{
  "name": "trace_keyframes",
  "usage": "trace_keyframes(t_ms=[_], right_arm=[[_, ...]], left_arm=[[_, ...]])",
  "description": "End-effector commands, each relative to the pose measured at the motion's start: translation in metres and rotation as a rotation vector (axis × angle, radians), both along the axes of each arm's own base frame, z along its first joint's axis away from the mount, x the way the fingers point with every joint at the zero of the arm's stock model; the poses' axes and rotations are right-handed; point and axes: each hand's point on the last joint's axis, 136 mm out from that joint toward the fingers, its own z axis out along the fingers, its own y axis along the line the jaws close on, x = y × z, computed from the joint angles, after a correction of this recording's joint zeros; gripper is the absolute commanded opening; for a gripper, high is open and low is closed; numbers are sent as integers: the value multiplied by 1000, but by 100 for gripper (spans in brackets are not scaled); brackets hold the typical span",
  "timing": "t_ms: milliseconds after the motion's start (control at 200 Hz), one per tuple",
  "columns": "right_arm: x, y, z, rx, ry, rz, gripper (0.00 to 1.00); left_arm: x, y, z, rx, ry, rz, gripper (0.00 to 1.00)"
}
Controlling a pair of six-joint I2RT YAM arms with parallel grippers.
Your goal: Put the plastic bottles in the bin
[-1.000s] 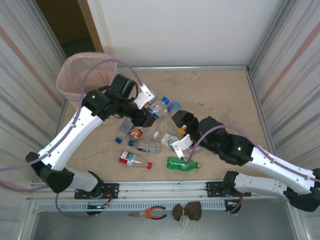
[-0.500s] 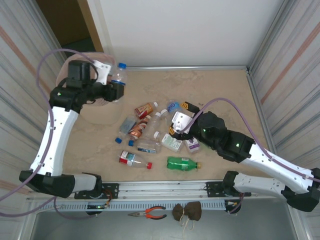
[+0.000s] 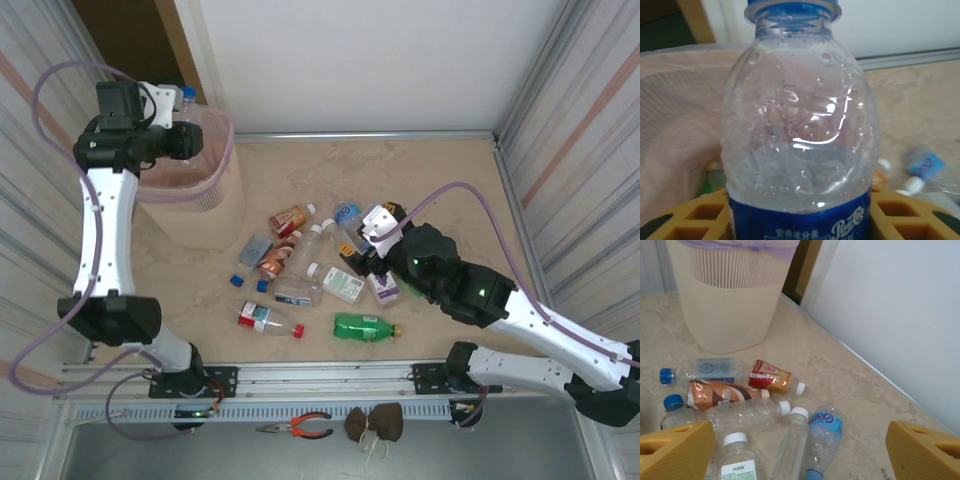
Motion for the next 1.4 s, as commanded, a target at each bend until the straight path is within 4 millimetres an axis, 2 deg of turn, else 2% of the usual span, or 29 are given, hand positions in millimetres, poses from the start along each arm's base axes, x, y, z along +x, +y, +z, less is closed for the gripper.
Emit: trace_keyframes(t_ms=[0, 215, 486, 706, 847, 1047, 1167, 1398], right_arm=[[1, -5, -1, 3, 21, -17, 88], [3, -2, -4, -18, 20, -16, 88], [2, 2, -10, -40, 25, 2, 88], [3, -1, -12, -31, 31, -13, 88], [12, -9, -9, 63, 81, -72, 89], [28, -34, -9, 234, 200, -207, 88], [39, -58, -17, 311, 297, -321, 87], [56, -99, -46, 355, 482, -500, 86]], left_arm=[[6, 35, -15, 203, 75, 89, 44], [22, 73, -60, 399, 220, 180, 44], [29, 91, -141, 476, 420, 196, 44], [32, 85, -185, 431, 504, 171, 45], [29, 81, -209, 405, 555, 158, 47], [29, 70, -213, 340, 551, 139, 60], [30, 61, -202, 287, 508, 127, 66], [24, 48, -177, 220, 438, 97, 70]])
